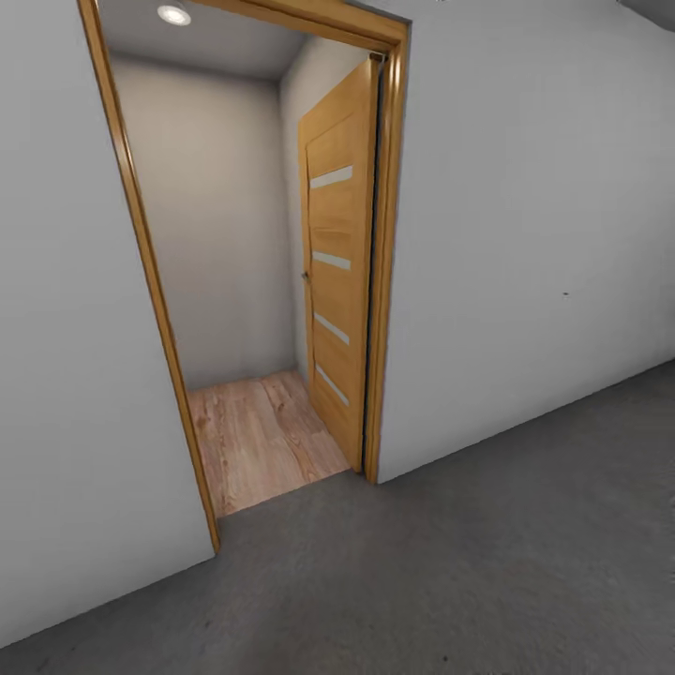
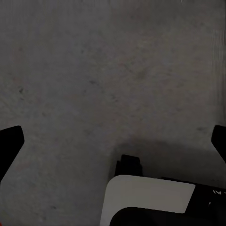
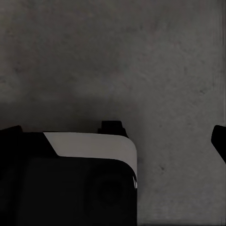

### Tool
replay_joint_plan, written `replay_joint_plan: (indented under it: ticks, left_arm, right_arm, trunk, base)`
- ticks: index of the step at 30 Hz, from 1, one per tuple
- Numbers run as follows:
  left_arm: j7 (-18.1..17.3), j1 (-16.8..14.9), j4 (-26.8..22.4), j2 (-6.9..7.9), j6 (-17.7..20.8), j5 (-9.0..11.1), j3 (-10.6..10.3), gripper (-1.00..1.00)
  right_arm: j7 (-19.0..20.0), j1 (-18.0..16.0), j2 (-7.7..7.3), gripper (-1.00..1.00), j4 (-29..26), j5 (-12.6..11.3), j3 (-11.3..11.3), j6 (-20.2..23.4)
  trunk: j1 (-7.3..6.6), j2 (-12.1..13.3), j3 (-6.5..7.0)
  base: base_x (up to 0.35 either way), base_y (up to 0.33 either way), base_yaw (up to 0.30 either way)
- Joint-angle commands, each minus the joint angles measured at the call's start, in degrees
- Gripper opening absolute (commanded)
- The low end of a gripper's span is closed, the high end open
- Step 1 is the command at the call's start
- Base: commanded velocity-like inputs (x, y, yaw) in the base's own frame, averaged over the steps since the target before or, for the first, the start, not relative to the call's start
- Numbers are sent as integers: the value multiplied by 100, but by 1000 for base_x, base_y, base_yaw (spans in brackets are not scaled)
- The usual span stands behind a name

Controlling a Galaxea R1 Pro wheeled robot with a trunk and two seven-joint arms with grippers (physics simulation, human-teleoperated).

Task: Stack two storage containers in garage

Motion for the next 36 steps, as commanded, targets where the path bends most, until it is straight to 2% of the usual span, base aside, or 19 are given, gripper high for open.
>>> replay_joint_plan:
  ticks: [1,12,14,19,23,36]
  left_arm:
    - [10,-2,-4,1,21,52,-11,100]
    - [8,-2,-4,-1,15,59,-9,100]
    - [5,-2,-2,-41,18,68,0,100]
    - [2,-2,4,-361,70,65,-8,100]
    - [-6,-2,7,-475,87,49,-10,100]
    - [-8,167,5,-513,40,8,-22,100]
  right_arm:
    - [-4,-7,5,100,16,-49,48,-27]
    - [-4,-7,-35,100,11,7,48,-41]
    - [-4,-7,-31,100,11,9,48,-43]
    - [-4,-7,-35,100,11,13,48,-44]
    - [-4,-7,-36,100,11,2,48,-41]
    - [-4,-8,-42,100,11,-54,48,-44]
  trunk:
    - [0,-4,-6]
    - [0,-4,-6]
    - [0,-4,-6]
    - [0,-4,-6]
    - [0,-4,-6]
    - [0,-4,-6]
  base:
    - [0,0,-189]
    - [0,0,-31]
    - [0,0,-1]
    - [0,0,0]
    - [0,0,0]
    - [0,0,0]
